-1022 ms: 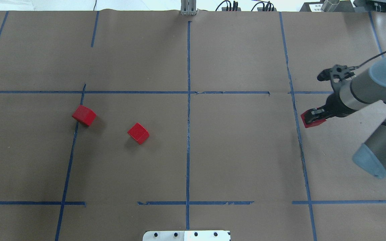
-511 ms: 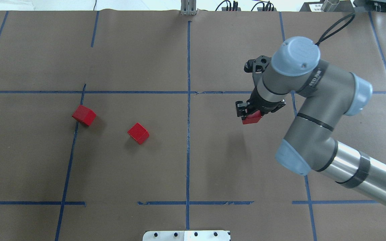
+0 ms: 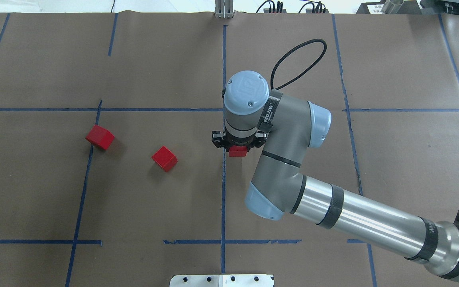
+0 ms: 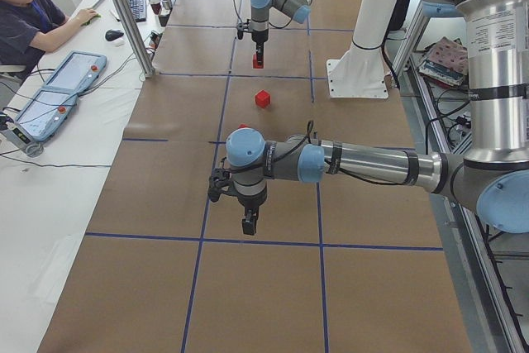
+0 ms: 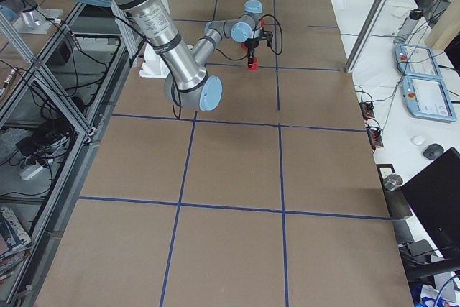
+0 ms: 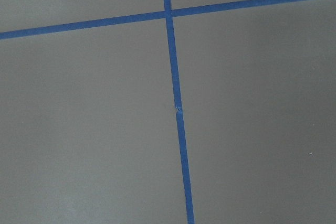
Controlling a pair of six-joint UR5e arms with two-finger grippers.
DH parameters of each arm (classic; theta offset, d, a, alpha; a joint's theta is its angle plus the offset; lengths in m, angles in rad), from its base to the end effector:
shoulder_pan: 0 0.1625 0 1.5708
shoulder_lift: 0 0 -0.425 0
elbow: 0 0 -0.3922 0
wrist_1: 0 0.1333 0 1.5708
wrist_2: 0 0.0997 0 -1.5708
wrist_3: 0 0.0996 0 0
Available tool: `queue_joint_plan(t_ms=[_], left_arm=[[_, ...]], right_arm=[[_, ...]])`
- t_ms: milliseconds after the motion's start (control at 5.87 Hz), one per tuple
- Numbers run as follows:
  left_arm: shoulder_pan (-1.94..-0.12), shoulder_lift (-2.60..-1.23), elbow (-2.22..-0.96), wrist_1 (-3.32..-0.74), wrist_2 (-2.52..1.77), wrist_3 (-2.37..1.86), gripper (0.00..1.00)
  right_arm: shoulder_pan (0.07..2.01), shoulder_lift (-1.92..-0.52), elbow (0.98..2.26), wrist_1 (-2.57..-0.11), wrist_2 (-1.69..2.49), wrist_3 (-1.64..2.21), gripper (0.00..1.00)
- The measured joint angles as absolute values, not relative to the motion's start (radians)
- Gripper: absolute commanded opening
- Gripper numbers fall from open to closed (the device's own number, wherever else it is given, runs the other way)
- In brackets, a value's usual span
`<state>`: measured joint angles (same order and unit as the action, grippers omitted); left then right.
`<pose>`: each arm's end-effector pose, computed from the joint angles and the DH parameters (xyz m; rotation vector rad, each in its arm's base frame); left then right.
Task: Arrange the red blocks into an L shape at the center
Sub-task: 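Carry the red cube with the right gripper to the table center, then lower the cube at the center grid crossing and open the right gripper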
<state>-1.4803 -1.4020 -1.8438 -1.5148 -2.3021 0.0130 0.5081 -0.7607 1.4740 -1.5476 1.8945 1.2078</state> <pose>-0.0284 -0.4261 0.6099 0.0177 0.7328 0.1165 -0.5986 -0.4496 0.2019 0.0279 -0.7916 0.0182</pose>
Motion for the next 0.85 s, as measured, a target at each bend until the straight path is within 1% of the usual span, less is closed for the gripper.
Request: queue_joint_plan(t_ms=[170,511,681,852], left_arm=[[-1.48,-1.402,-1.844,-1.514,-2.301,0.013,1.0],[-1.48,-1.401,-1.842,-1.515,-2.301,0.012,1.0],[-1.48,-1.401,-1.841,-1.514,-2.301,0.012,1.0],[-1.48,-1.401,-1.84,-1.514,-2.301,0.012,1.0]], right_arm=[[0.483,-0.749,1.445,-1.519,1.873,1.245,0.1],[0.453,-0.732,1.434,-1.507,1.853,1.303,0.17],[0.446,-0.73,1.434,-1.507,1.848,1.312,0.53],[0.443,-0.731,1.434,-1.509,1.844,1.315,0.99]])
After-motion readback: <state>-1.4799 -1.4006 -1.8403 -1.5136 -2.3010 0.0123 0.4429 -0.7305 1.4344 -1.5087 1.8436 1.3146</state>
